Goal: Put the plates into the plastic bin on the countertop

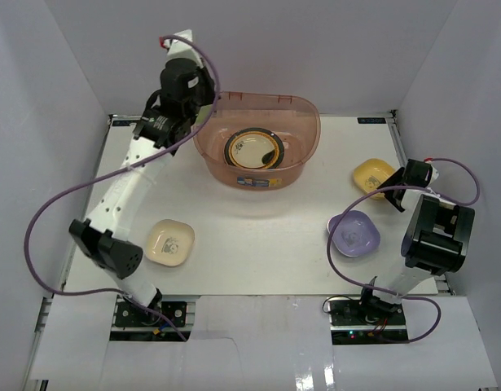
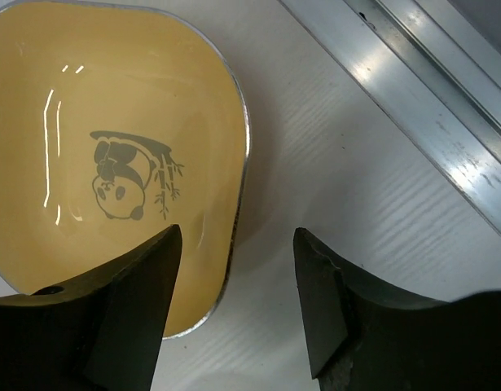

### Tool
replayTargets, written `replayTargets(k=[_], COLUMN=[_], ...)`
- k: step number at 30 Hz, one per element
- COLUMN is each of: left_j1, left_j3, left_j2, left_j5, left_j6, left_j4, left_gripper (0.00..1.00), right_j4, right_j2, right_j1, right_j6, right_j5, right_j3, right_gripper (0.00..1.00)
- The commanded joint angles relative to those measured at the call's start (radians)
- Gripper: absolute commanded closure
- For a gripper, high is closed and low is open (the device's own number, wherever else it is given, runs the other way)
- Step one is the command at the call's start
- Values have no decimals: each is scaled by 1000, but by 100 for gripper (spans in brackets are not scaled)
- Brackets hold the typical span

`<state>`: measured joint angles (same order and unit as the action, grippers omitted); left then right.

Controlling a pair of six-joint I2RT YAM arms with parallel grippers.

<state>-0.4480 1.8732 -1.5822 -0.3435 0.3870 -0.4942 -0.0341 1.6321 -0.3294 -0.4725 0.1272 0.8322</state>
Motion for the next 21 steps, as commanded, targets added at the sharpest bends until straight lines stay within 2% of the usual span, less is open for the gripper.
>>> replayTargets(k=[1, 4, 5, 7, 8, 12, 16, 21], left_j1=[-70, -90, -98, -104, -104, -107, -107, -116], left_j3=[193, 361, 386, 450, 463, 471, 449, 383], left_j2=[-202, -336, -408, -470, -520, -610, -660, -697], left_j5=[20, 63, 61, 70, 92, 101, 172, 250], left_j6=[-85, -105, -114, -123, -126, -158, -136, -117], left_j4=[-55, -86, -83, -72, -67, -8, 0, -1], left_gripper=[100, 100, 100, 100, 100, 100, 100, 100], right_j4=[-76, -108, -115, -130, -130, -199, -149, -115], right_j2=[32, 52, 51, 41, 32, -102, -270, -360], right_j1=[12, 18, 21, 23, 23, 23, 41, 131], right_j6=[-11, -11, -12, -17, -18, -29, -3, 18], right_j5=[-11, -18, -11, -17, -21, -69, -109, -118], right_j3=[62, 61, 59, 59, 64, 35, 126, 241], right_gripper=[37, 52, 69, 82, 92, 92, 92, 92])
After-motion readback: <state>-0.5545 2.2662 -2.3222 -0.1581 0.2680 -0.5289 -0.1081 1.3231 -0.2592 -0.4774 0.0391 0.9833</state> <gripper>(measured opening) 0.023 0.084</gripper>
